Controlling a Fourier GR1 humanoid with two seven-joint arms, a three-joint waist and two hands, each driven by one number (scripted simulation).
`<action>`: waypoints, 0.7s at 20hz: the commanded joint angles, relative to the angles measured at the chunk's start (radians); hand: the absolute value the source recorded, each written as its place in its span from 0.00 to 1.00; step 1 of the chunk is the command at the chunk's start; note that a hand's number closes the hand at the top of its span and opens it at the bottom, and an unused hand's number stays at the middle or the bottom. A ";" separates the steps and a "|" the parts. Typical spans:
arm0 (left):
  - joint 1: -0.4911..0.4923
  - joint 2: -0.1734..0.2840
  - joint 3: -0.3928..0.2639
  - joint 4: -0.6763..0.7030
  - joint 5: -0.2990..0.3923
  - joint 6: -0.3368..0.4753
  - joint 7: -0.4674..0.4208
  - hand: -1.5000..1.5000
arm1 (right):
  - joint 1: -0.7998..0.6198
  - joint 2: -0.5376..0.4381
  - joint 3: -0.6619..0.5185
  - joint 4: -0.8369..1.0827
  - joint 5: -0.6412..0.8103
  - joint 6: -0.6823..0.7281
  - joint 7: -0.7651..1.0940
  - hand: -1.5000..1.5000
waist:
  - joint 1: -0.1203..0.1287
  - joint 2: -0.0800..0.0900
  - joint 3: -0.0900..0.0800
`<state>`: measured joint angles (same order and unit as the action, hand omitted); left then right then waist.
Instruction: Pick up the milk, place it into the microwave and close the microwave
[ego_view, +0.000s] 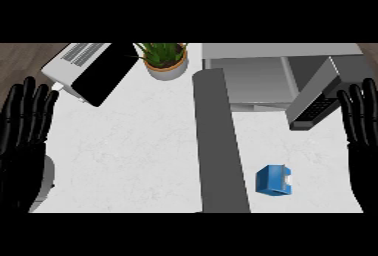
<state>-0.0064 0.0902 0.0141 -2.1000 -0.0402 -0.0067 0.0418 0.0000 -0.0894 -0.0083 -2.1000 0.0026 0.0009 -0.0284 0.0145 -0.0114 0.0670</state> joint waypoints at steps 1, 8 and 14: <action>0.051 0.008 -0.039 -0.065 -0.048 -0.005 0.010 0.00 | 0.041 0.043 0.035 -0.015 -0.011 -0.011 -0.001 0.00 | -0.006 0.005 -0.065; 0.081 -0.087 -0.027 -0.013 0.084 0.039 0.035 0.00 | 0.093 0.088 0.454 -0.130 0.019 -0.077 0.175 0.00 | 0.001 0.007 -0.070; 0.225 -0.087 -0.034 -0.073 0.114 -0.011 -0.028 0.00 | 0.132 0.089 0.664 -0.265 0.119 -0.205 0.278 0.00 | -0.011 0.008 -0.068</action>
<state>0.1301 0.0189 -0.0071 -2.1336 0.0547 0.0002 0.0445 0.1254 -0.0040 0.5582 -2.2845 0.0962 -0.1571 0.1626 0.0052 -0.0040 0.0006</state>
